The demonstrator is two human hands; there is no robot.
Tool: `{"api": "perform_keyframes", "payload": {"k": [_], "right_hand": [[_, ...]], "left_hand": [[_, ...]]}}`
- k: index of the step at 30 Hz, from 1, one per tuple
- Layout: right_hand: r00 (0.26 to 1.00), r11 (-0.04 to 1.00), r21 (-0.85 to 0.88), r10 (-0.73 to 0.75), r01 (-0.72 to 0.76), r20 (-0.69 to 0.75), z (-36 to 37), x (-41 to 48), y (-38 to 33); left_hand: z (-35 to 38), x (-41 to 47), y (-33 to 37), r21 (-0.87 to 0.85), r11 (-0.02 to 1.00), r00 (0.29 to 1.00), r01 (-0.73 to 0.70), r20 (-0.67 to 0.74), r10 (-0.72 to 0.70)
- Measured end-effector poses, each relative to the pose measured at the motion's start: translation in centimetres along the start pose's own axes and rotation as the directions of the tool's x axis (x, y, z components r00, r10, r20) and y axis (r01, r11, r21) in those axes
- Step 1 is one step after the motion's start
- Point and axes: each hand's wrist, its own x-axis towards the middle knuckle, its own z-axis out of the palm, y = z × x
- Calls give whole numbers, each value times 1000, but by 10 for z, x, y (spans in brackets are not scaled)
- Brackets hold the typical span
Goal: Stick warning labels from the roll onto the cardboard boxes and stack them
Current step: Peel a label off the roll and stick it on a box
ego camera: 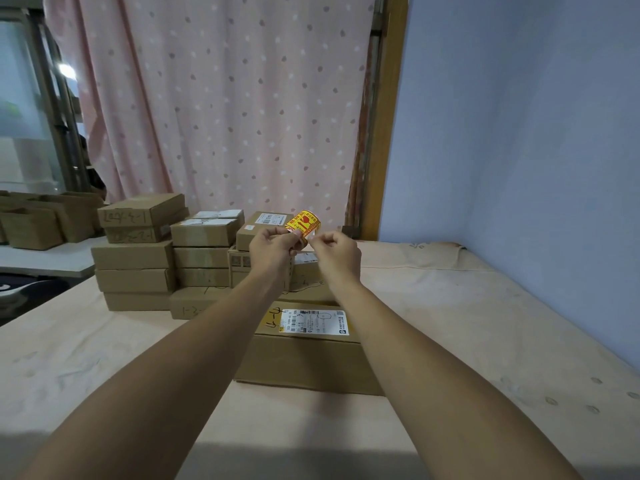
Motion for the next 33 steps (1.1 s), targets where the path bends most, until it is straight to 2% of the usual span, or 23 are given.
{"api": "perform_keyframes", "payload": {"k": [4,8,17,21,24,28,33], "right_hand": [[1000,1000,-10,-13,13,-2,3,1,-1],[1000,1000,-13,-3,3,6,5,-1,-3],[998,999,-45,0,3,70,13,-8,1],[991,997,58,38,-45,125,22,-13,1],[986,996,78,38,-51,163,27,-16,3],[965,986,124,76,-110,252,30,-21,6],[951,995,87,21,-50,308,27,-23,11]], "left_hand": [[-5,4,3,40,999,999,-15,-38,16],[-16,10,10,2,1000,994,15,-108,-15],[-66,15,24,102,995,955,9,-296,22],[-100,17,32,144,990,922,10,-385,46],[-127,17,29,259,965,906,36,-416,78],[-161,14,4,519,844,911,135,-401,101],[-187,10,-32,790,585,946,182,-304,115]]}}
